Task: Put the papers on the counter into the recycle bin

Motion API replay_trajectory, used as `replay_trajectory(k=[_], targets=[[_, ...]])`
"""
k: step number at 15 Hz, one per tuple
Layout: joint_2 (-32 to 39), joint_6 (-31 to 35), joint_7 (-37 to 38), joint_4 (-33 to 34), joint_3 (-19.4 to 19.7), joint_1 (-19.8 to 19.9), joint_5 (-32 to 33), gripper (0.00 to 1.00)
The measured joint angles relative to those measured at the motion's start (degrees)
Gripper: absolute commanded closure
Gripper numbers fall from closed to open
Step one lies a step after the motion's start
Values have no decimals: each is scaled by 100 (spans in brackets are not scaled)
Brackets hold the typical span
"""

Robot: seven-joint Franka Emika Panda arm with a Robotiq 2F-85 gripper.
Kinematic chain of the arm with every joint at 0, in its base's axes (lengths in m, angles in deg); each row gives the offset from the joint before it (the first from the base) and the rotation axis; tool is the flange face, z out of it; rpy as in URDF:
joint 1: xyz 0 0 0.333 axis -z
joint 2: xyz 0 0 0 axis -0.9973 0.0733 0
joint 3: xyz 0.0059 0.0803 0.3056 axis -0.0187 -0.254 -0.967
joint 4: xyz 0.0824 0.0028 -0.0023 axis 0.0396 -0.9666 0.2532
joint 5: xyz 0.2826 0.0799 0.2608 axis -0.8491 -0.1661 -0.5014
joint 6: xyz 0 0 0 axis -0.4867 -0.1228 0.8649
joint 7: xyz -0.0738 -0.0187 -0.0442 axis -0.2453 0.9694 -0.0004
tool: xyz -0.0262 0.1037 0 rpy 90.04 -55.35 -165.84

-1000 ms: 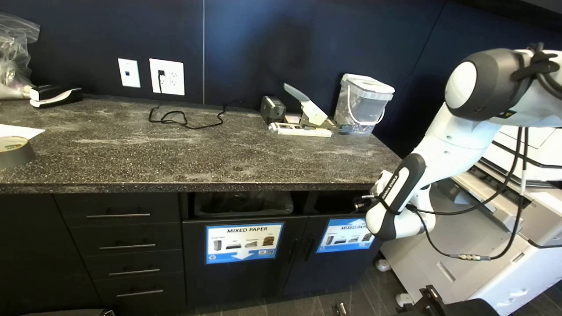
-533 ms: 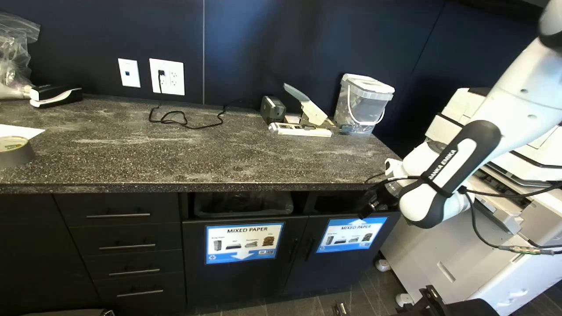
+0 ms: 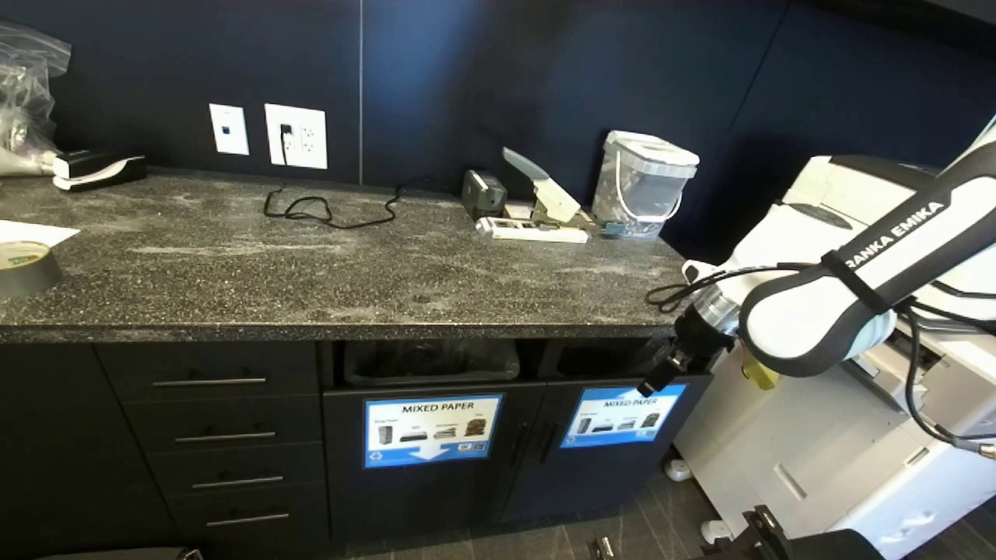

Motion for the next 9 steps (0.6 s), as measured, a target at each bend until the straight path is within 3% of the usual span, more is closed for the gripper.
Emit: replay_trajectory(k=[9], targets=[[-888,-1855,-1075,-52,-3985,3091,-2331,0]])
